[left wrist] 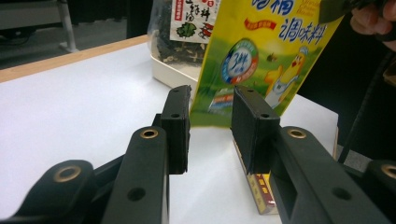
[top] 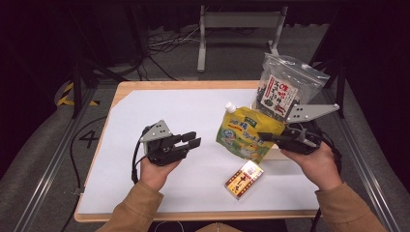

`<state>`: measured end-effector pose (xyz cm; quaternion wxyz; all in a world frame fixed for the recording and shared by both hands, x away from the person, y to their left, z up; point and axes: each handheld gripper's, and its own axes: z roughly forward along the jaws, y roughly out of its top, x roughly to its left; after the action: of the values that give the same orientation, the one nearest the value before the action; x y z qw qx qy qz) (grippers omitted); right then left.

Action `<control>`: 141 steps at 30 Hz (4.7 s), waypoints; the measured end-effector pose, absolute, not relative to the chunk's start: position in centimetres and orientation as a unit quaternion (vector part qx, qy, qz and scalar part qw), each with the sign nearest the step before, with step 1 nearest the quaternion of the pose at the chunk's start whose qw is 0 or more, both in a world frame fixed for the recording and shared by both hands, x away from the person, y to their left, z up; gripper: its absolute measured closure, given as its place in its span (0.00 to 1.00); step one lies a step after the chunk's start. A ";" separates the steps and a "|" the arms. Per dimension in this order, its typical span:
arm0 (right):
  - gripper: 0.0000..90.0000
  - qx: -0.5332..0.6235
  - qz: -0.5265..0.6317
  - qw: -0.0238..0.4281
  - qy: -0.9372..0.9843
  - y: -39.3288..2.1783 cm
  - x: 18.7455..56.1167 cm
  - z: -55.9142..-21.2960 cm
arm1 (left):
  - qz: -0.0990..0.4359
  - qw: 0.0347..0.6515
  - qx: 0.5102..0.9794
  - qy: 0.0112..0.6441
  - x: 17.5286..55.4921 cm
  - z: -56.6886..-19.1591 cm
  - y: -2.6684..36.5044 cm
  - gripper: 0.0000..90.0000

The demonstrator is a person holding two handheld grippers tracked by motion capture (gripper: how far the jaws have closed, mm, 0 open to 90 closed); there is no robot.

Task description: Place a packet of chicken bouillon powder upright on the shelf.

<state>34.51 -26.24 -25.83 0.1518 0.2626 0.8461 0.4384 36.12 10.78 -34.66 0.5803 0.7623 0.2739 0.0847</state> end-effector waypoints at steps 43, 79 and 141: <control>0.96 0.250 0.345 0.216 0.879 -31.6 37.4 -21.4 | 0.080 0.547 0.777 0.301 37.3 -35.1 12.5 0.70; 0.96 0.215 0.329 0.193 0.899 -34.6 40.4 -23.8 | 0.085 0.538 0.776 0.319 36.1 -36.1 13.9 0.66; 0.56 0.303 0.381 0.184 0.854 -38.2 39.6 -30.1 | 0.064 0.500 0.805 0.312 37.0 -36.5 11.0 0.48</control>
<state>39.56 -38.20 -30.15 0.1837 0.3028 0.8539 0.3814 36.97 11.00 -36.51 0.5000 0.8054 0.3117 0.0642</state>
